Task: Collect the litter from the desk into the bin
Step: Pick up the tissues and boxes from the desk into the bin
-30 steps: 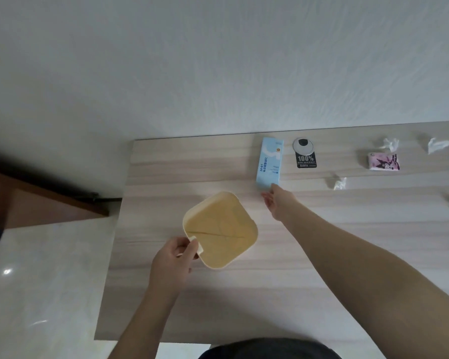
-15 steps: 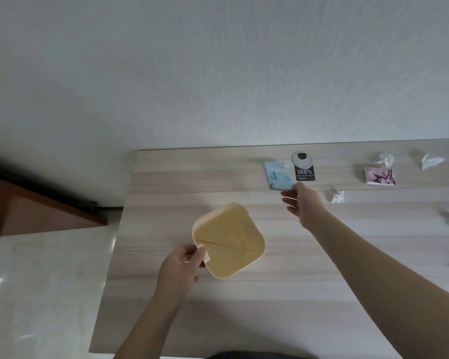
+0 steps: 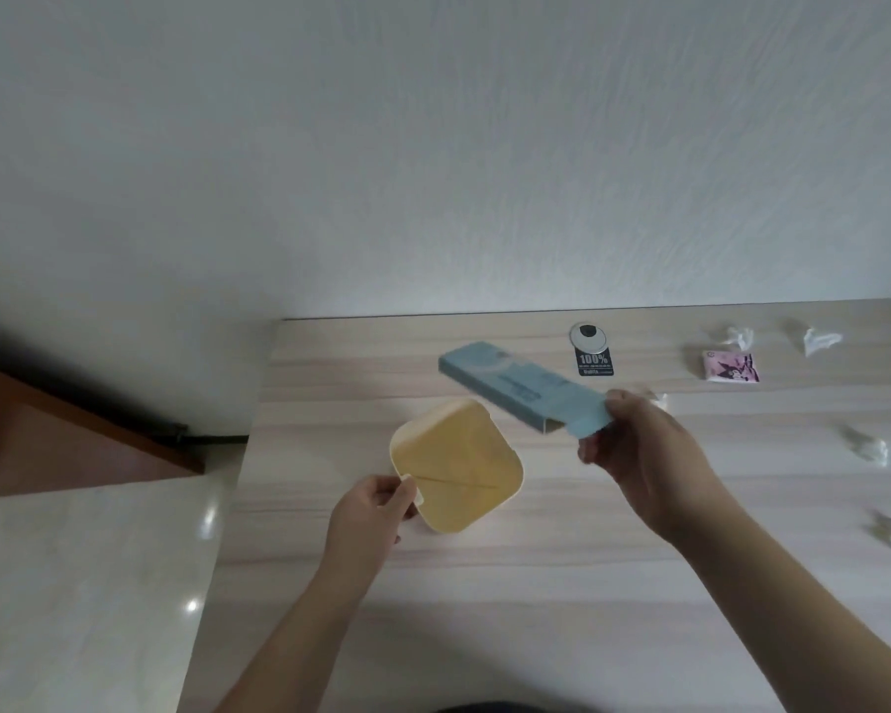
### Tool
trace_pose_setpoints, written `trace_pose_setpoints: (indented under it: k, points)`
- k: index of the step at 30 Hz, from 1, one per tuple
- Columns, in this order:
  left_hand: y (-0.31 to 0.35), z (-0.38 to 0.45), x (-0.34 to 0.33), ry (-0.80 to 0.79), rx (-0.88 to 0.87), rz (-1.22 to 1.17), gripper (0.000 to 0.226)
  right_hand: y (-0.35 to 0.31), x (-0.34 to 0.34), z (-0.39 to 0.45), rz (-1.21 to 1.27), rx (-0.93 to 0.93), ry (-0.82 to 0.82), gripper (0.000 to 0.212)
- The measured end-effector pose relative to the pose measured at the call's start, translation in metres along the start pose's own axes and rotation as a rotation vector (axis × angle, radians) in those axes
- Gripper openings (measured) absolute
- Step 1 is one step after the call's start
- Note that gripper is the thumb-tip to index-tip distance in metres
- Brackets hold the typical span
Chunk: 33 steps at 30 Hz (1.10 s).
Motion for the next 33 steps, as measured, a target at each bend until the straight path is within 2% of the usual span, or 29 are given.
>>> trace_pose_setpoints:
  k: [3,7,13,17,22,27,31,33]
  points:
    - [-0.001,-0.002,0.005,0.007,-0.009,-0.006,0.011,0.002,-0.014,-0.028,-0.326,0.009,-0.144,0.037]
    - [-0.001,-0.007,0.009,0.007,-0.039,0.013,0.011,0.006,-0.023,-0.041,-0.688,0.039,-0.225,0.032]
    - [-0.001,-0.011,0.009,-0.045,-0.126,0.102,0.011,0.024,-0.036,-0.038,-0.974,0.098,-0.257,0.032]
    - [0.001,-0.016,0.011,-0.084,-0.175,0.17,0.014,0.043,-0.071,-0.04,-1.253,0.197,-0.446,0.035]
    - [0.001,-0.021,0.008,-0.12,-0.197,0.174,0.013,0.072,-0.101,-0.043,-1.489,0.247,-0.639,0.028]
    - [-0.001,-0.029,0.006,-0.144,-0.218,0.161,0.01,0.103,-0.103,-0.047,-1.56,0.134,-0.8,0.025]
    - [-0.012,-0.029,0.004,-0.171,-0.19,0.168,0.006,0.111,-0.105,-0.042,-1.757,0.227,-0.832,0.026]
    - [-0.017,-0.028,0.005,-0.169,-0.178,0.19,0.006,0.111,-0.105,-0.034,-1.823,0.293,-0.784,0.026]
Point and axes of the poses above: each hand's wrist, its own z-axis towards the middle knuckle, its own x-axis out of the back of the hand, y = z × x, the point moved 9 cm from there along z, towards the middle knuckle, and after that the axes turned 10 degrees about z, right-handed, at the moved point
